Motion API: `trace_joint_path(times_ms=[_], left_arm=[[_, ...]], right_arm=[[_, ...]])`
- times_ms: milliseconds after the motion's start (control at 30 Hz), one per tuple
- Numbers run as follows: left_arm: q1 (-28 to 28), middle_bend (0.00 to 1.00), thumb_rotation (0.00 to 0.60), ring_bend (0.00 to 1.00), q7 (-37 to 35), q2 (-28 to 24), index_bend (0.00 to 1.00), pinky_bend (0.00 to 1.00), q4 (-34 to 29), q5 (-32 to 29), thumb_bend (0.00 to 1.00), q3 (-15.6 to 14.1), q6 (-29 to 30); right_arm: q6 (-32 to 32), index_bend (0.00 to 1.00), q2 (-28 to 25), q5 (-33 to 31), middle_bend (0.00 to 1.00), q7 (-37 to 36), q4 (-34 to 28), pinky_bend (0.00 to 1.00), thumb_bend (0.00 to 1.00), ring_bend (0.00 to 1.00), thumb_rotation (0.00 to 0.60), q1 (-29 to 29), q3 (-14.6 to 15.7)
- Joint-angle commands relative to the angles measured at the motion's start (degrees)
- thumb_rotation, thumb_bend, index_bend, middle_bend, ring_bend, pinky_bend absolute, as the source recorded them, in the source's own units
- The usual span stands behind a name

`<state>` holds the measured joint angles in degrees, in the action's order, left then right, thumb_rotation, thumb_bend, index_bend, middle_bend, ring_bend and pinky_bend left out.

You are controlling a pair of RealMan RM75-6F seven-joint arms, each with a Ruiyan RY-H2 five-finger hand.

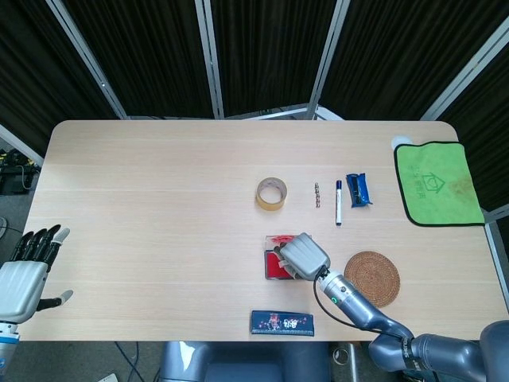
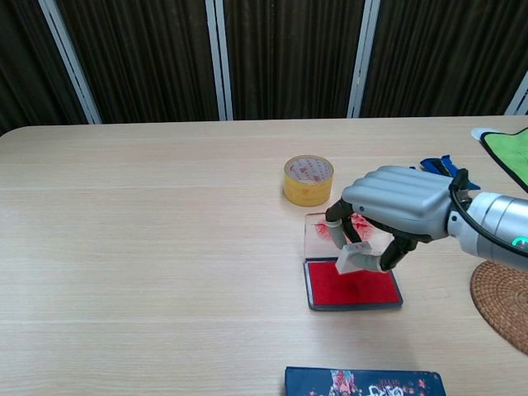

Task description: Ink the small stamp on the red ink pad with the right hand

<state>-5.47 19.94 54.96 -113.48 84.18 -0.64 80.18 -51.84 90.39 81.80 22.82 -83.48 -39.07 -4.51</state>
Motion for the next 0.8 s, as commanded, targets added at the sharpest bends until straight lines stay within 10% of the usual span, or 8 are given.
trace_joint_path(times_ms=[33, 800], left_arm=[[-0.02, 0.0, 0.6, 0.0, -0.09, -0.11, 0.0, 0.0, -0.01, 0.04, 0.0, -0.05, -0.01], [-0.04, 0.0, 0.6, 0.0, -0.41, -0.38, 0.0, 0.0, -0.11, -0.01, 0.0, -0.2, 0.34]], right_arm=[[-0.17, 0.59, 0.66, 0.16, 0.6, -0.05, 0.88, 1.0, 0.45, 0.81, 0.6, -0.03, 0.47], [-0.42, 0.59, 3.25, 0.18, 0.6, 0.17, 5.75, 1.0, 0.45, 0.81, 0.6, 0.37, 2.81]])
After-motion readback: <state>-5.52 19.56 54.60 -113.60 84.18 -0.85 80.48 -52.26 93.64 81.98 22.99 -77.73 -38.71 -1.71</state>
